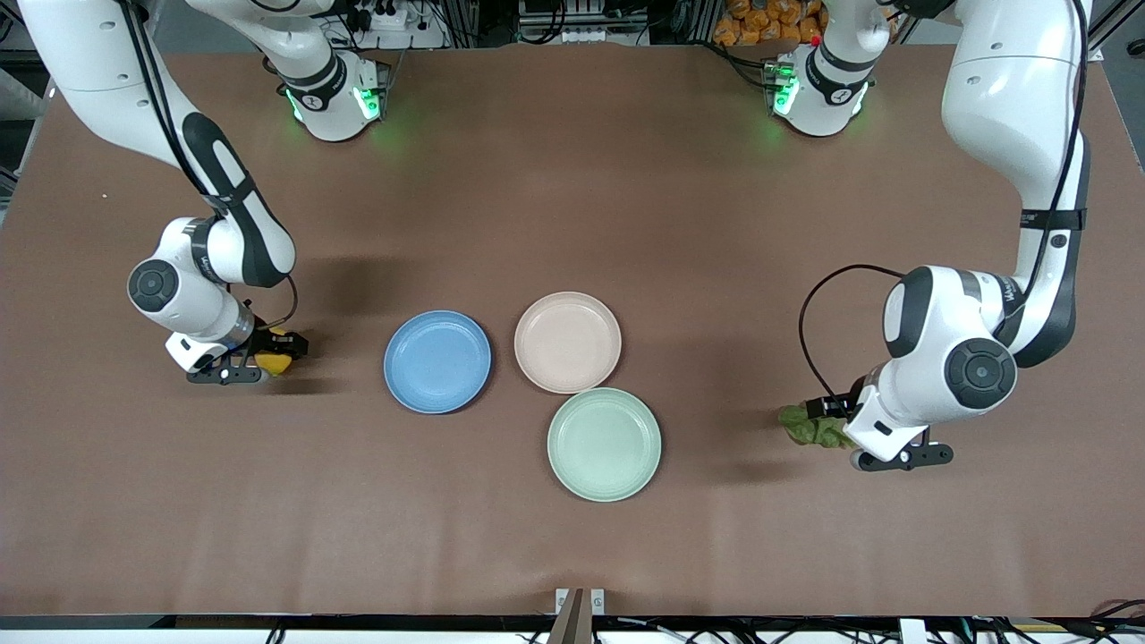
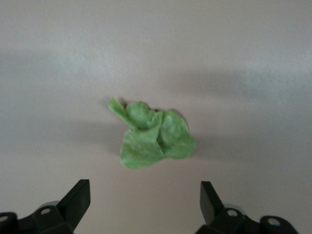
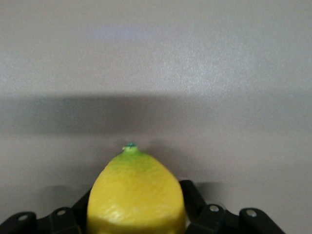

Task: Pick lemon and lettuce from blue and beige plates
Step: 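Set the lemon on the table while the left gripper sets lettuce down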

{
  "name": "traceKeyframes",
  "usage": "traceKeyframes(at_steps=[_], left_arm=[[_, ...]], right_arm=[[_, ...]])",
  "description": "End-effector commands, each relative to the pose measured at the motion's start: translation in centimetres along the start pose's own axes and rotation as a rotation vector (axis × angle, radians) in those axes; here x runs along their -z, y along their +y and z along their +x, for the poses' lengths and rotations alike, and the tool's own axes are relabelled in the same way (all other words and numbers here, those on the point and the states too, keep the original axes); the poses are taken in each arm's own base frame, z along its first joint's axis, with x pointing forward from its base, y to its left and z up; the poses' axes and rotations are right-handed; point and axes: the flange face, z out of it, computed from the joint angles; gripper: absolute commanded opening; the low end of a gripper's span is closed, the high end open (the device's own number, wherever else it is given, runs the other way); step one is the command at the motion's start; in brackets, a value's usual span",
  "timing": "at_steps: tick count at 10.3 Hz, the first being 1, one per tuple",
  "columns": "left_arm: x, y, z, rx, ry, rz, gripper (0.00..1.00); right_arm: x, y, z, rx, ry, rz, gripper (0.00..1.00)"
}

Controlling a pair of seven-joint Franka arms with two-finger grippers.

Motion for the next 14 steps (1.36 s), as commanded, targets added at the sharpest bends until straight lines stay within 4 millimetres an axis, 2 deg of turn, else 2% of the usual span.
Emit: traceKeyframes(at_steps=[1,3,4,7,9,11,12,14], left_arm=[[1.8,-0.5,-4.3,0.048,-0.036,-0.026,1.0],[3.1,0.3,-7.2,0.052,-0.043,-0.024,1.0],[3.9,0.1,-8.3,0.05,-0.041,-0.021,1.0],[5.5,0.0,-10.3,0.048,-0.057,-0.01,1.0],[7.5,-1.1,-11.5,0.033,-0.098,0.015,1.0],[9.2,-2.2,-12.7,0.048,-0.138,0.031,1.0],[10.1,-2.6,-13.7,0.053,-0.177,0.047,1.0],[11.9,-3.0,-15.2,0.048,-0.209,0.061,1.0]], right_arm=[[1.8,0.2,1.8,0.003,-0.046,0.014,1.0],[5.2,0.4,4.0,0.0,-0.142,0.025,1.0],[6.6,0.5,4.7,-0.001,-0.166,0.029,1.0],[12.0,0.3,6.4,0.002,-0.179,0.033,1.0],[16.8,0.4,7.9,0.006,-0.184,0.037,1.0],[22.6,0.3,9.2,0.012,-0.212,0.041,1.0],[25.4,-0.4,9.5,0.023,-0.232,0.04,1.0],[29.5,-0.8,10.0,0.031,-0.215,0.038,1.0]])
